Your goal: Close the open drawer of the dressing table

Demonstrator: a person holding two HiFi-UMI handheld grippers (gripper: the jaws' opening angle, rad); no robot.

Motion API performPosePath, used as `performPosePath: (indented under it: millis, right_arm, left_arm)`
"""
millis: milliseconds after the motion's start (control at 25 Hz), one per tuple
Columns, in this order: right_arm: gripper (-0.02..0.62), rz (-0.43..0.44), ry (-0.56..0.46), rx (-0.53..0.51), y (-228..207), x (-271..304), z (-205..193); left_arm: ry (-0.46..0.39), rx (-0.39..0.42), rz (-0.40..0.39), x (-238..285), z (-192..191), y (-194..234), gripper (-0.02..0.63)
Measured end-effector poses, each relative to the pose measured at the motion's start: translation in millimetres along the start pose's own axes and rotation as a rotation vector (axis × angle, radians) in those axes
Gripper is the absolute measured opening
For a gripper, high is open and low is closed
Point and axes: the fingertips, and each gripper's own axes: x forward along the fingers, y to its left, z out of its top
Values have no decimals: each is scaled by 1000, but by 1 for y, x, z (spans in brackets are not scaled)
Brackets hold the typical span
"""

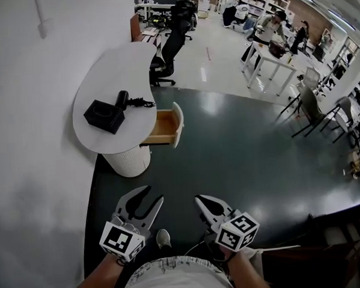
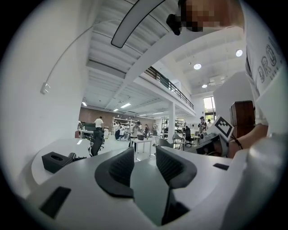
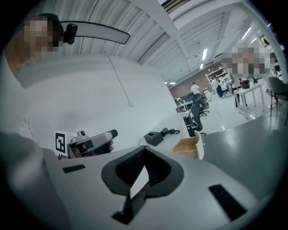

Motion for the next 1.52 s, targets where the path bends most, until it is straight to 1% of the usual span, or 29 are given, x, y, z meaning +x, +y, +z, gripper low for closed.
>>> performPosePath:
  millis: [200, 440, 760, 1040, 1200, 1520]
  right_arm:
    - [9, -10, 3, -5, -10, 22, 13]
    - [9, -25, 5, -1, -29, 42, 26]
    - [9, -12, -9, 3, -64, 74, 54]
    - [9, 17, -9, 22, -127, 107, 80]
    - [9, 45, 0, 13, -173, 132, 106]
    - [9, 81, 33, 45, -268, 166, 154]
  left_arm:
    - [5, -7, 10, 9, 5, 26, 156]
    - [0, -11, 2, 30, 3, 49, 156]
    - [18, 2, -8, 79, 6, 74, 156]
    - [43, 7, -4, 149, -7, 97, 156]
    - [57, 9, 14, 204, -14, 116, 156]
    - [111, 4, 50, 314, -27, 145, 158]
